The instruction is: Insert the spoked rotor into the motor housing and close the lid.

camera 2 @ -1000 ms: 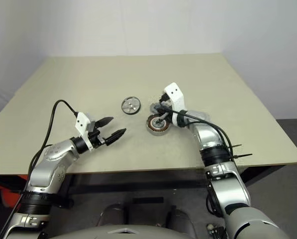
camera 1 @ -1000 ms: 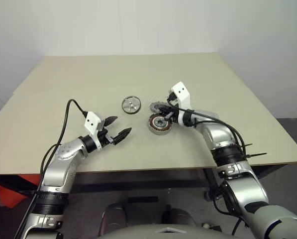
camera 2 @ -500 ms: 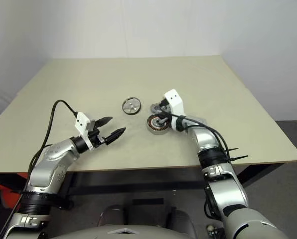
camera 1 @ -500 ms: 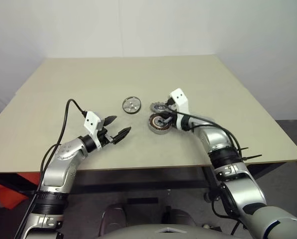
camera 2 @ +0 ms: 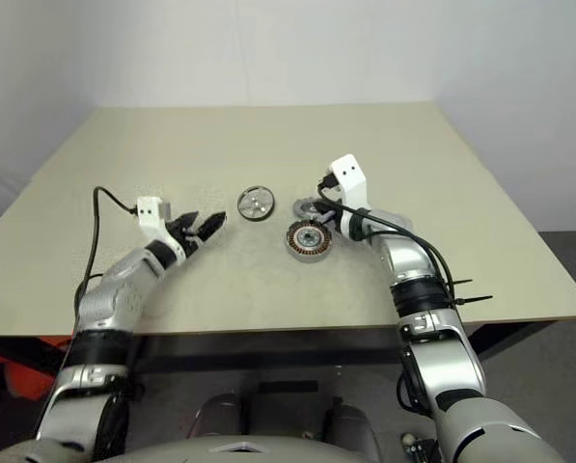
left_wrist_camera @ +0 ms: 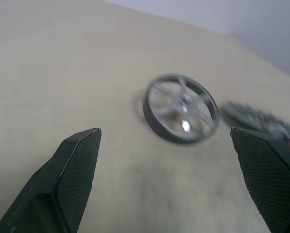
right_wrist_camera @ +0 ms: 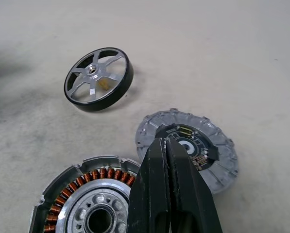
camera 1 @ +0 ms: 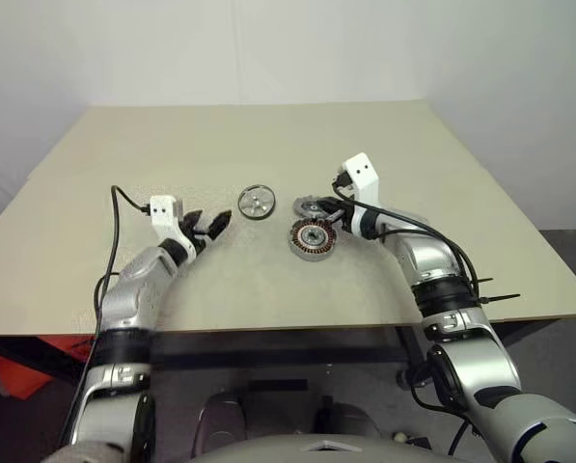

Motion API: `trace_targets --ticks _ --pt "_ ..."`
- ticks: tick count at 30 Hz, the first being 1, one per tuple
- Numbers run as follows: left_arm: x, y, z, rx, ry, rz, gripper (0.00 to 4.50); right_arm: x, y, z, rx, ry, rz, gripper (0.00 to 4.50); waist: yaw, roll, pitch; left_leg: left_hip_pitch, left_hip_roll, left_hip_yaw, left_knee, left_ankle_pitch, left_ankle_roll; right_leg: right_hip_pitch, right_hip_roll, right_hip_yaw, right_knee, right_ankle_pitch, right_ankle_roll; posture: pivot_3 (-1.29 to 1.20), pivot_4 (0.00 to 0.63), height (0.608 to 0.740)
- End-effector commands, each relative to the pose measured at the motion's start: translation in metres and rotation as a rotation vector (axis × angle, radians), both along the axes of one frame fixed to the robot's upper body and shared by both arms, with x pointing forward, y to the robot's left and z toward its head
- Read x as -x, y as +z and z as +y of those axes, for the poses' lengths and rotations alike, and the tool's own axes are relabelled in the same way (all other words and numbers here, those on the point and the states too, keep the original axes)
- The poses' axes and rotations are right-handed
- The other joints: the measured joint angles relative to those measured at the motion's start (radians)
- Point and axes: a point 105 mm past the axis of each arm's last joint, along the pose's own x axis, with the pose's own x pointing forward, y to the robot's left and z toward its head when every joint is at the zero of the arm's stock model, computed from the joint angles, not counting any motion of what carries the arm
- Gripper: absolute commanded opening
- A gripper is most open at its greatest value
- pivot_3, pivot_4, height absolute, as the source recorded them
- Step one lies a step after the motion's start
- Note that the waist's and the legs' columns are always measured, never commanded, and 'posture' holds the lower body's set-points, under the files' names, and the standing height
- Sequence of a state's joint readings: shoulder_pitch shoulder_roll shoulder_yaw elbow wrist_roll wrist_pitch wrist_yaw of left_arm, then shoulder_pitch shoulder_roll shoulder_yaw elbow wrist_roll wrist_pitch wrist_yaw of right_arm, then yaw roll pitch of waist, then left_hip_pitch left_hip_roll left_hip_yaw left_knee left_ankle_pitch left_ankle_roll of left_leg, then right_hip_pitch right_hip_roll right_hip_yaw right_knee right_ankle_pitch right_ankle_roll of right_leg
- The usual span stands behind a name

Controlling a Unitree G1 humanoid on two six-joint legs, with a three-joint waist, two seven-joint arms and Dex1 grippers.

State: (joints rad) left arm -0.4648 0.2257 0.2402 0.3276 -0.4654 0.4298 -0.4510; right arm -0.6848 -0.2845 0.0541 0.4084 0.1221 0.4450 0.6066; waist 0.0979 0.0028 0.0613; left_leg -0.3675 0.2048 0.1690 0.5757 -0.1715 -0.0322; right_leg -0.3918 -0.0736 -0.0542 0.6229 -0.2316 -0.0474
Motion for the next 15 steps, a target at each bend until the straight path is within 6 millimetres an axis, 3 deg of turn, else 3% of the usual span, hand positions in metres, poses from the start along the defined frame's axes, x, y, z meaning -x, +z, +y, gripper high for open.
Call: trace_targets --ticks 1,8,15 --pt "-0.015 0.008 -0.007 0.076 -0.011 0.017 4.5 -0.002 0.029 0.003 -0.023 0.013 -0.099 0.05 0.001 0.0 0.0 0.0 0.0 0.0 0.0 0.0 0.0 0.0 0.0 0.0 0.0 0.0 0.0 0.0 0.0 0.74" --pt "-0.04 -0.013 -0.028 0.092 -0.007 0.185 4.5 -0.003 0.035 0.001 -0.036 -0.001 -0.119 0.05 0.003 0.0 0.0 0.0 0.0 0.0 0.0 0.0 0.0 0.0 0.0 0.0 0.0 0.0 0.0 0.0 0.0 0.74" --pt "-0.045 -0.031 -0.047 0.065 -0.03 0.313 4.5 -0.003 0.038 -0.003 -0.039 -0.023 -0.131 0.05 0.011 0.0 0.0 0.001 -0.001 -0.001 0.0 0.0 0.001 0.002 -0.001 0.0 -0.001 0.0 0.0 0.0 0.0 0.74"
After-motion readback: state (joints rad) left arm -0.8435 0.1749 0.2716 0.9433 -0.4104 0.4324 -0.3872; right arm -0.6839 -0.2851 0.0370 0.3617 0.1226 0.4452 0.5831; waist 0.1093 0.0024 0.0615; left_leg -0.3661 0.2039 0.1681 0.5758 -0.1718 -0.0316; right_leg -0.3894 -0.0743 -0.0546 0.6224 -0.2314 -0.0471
